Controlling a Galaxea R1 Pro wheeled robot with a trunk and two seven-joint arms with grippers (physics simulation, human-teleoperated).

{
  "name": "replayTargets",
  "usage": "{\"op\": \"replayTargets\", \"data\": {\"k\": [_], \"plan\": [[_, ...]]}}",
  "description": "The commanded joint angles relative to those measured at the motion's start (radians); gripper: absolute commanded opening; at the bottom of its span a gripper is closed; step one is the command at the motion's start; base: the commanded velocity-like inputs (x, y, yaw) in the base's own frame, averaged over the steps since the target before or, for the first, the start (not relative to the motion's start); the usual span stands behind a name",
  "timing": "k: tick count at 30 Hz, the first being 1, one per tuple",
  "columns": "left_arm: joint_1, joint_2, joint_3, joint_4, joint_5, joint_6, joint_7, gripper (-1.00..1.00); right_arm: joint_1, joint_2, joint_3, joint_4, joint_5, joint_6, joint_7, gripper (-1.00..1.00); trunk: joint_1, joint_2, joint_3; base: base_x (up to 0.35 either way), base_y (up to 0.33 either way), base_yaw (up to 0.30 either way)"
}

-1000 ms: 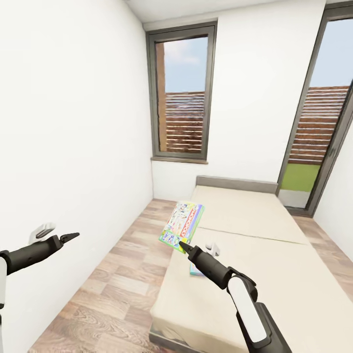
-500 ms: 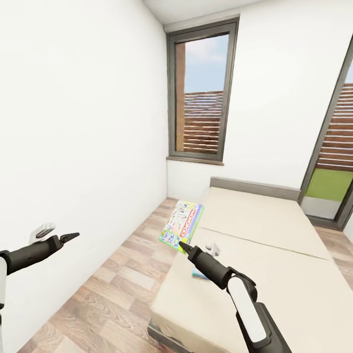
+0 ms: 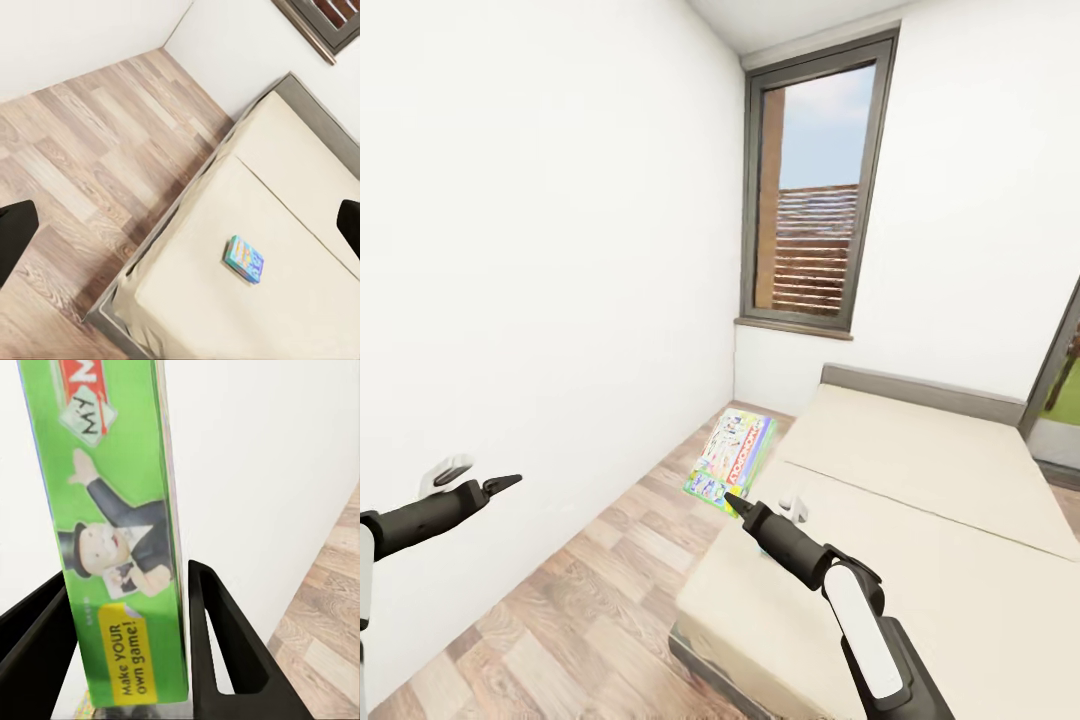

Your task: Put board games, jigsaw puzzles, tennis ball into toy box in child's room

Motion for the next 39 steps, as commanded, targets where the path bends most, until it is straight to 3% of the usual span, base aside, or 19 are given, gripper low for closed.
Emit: {"op": "replayTargets", "data": {"k": [1, 23, 39], "plan": [[-0.001, 0.0, 0.001, 0.0, 0.0, 0.008, -0.003, 1.0, -0.001, 0.0, -0.001, -0.001, -0.003, 0.005, 0.002, -1.0, 0.0, -0.001, -0.002, -0.168, -0.272, 0.291], [-0.001, 0.0, 0.001, 0.0, 0.0, 0.008, -0.003, 1.0, -0.001, 0.001, -0.001, -0.001, -0.001, 0.003, 0.002, -1.0, 0.0, -0.001, -0.002, -0.164, -0.258, 0.291], [-0.001, 0.0, 0.003, 0.0, 0.0, 0.008, -0.004, 1.0, -0.001, 0.001, 0.0, -0.001, -0.001, 0.003, 0.002, -1.0, 0.0, -0.001, -0.002, -0.022, -0.039, 0.291]]}}
